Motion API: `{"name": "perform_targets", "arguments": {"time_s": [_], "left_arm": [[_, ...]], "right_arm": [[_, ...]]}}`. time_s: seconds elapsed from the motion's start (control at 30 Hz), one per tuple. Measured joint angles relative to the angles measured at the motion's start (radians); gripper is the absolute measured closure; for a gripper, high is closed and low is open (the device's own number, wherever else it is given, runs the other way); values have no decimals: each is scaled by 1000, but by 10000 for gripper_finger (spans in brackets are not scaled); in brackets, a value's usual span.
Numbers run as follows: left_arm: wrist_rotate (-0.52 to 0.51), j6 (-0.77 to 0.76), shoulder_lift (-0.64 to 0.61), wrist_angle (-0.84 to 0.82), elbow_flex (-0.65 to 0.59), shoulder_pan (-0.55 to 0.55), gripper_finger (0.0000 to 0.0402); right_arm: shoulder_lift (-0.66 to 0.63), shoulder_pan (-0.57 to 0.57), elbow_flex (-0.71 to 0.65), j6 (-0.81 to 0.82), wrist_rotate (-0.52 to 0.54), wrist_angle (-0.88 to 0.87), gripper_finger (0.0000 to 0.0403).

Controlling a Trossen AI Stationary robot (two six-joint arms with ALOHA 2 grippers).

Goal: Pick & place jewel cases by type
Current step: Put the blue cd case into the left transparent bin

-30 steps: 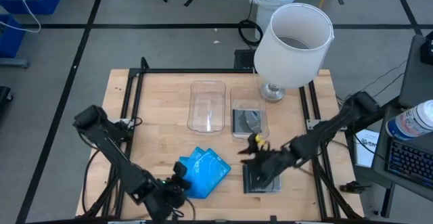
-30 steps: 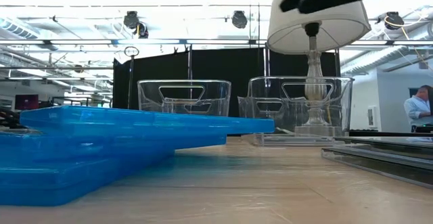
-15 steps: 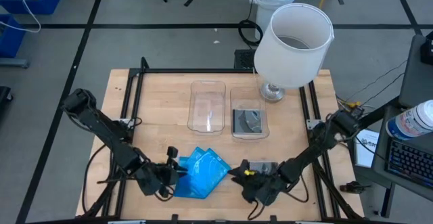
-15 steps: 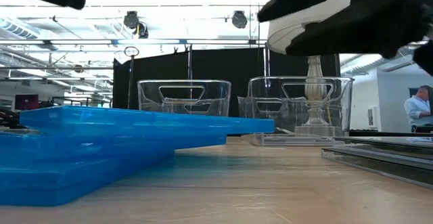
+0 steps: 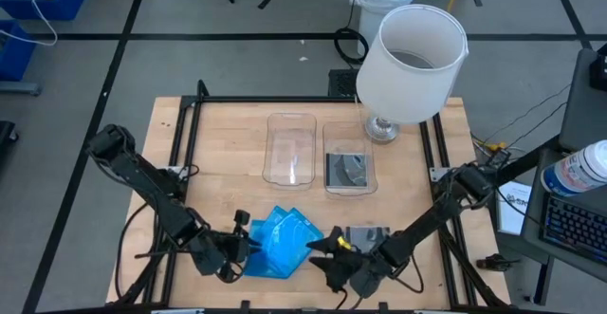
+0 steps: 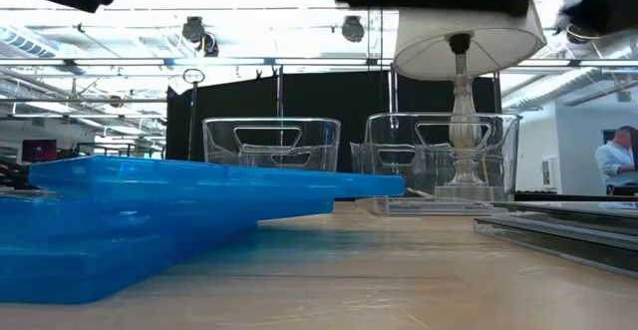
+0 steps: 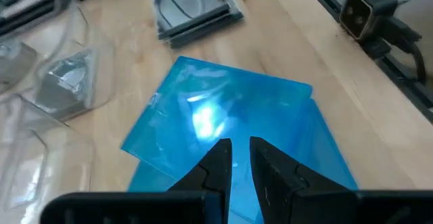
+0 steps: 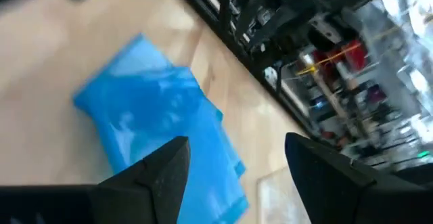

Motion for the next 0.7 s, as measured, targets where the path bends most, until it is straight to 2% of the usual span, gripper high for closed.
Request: {"name": "perform_targets", "arguments": {"time_s": [0.07,0.17,0.3,0.37,0.43,0.5,0.7], "left_arm": [[0,-12,0,-2,0,-6,339],[-1,-20,1,-13,0,-14,339],[0,-55,1,-28,0,-24,339],[-1,-69,1,-31,0,-28,339],[-2,-72,1,-37,0,-34,339],[-7,-72,2,-44,0,-40,339],[-11,-80,2,-56,0,-49,339]], "right_arm": [[-23,-2,26,139,-6,-63,183],[-74,-28,68,470,-75,-219,197],[-143,-87,78,893,-405,-412,210],[-168,-115,68,1011,-556,-404,212],[-199,-130,49,1070,-643,-404,212],[-220,-138,37,1137,-663,-399,212],[-239,-138,-47,1414,-630,-404,209]]}}
